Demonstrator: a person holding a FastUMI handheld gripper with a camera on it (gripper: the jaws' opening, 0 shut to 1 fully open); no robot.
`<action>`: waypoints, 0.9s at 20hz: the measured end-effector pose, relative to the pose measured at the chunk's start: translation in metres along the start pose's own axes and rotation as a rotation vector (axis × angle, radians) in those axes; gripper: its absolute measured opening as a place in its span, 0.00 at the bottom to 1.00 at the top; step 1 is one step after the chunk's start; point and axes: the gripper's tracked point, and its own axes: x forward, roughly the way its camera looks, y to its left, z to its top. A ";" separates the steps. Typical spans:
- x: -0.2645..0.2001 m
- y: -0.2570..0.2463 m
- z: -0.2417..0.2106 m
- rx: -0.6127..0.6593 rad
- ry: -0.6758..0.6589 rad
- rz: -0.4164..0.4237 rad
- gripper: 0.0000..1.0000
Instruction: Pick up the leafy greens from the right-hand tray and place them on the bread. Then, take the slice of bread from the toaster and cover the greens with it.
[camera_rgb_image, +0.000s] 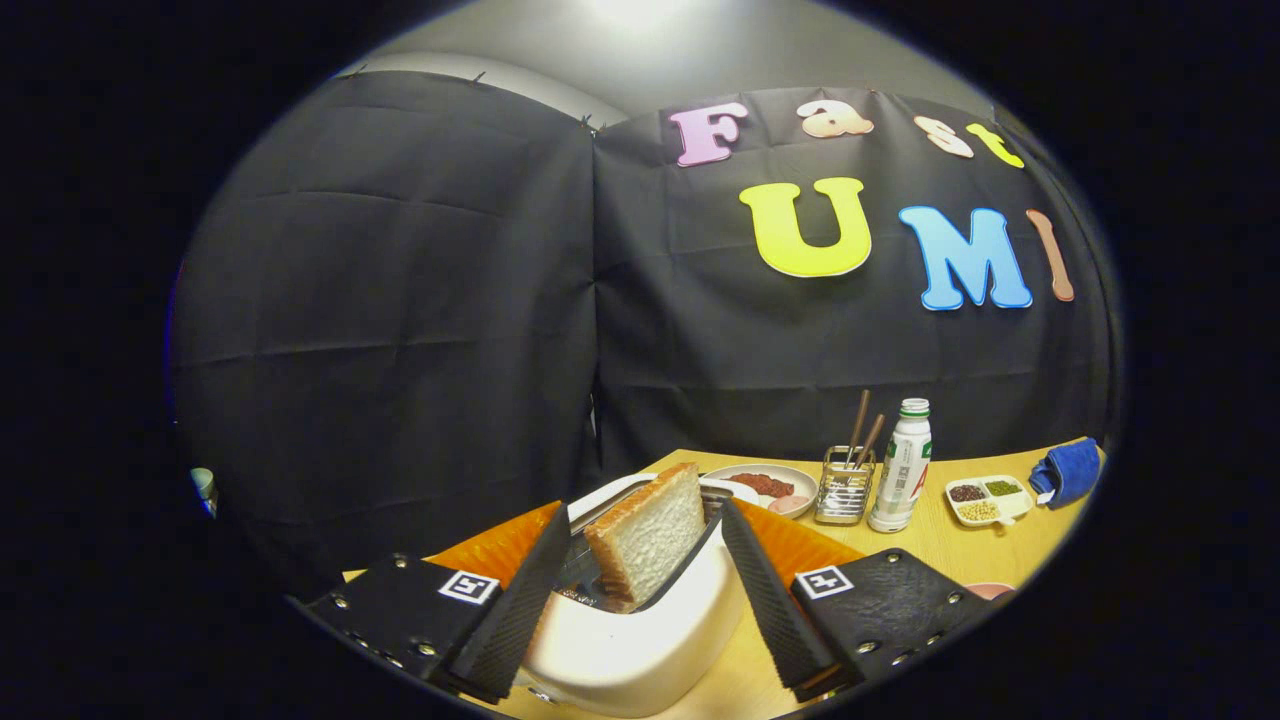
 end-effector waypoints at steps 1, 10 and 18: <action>0.003 -0.001 -0.001 -0.001 -0.006 -0.004 0.88; 0.006 -0.002 -0.008 0.007 0.027 -0.003 0.10; -0.006 -0.004 0.024 0.059 -0.048 0.037 0.00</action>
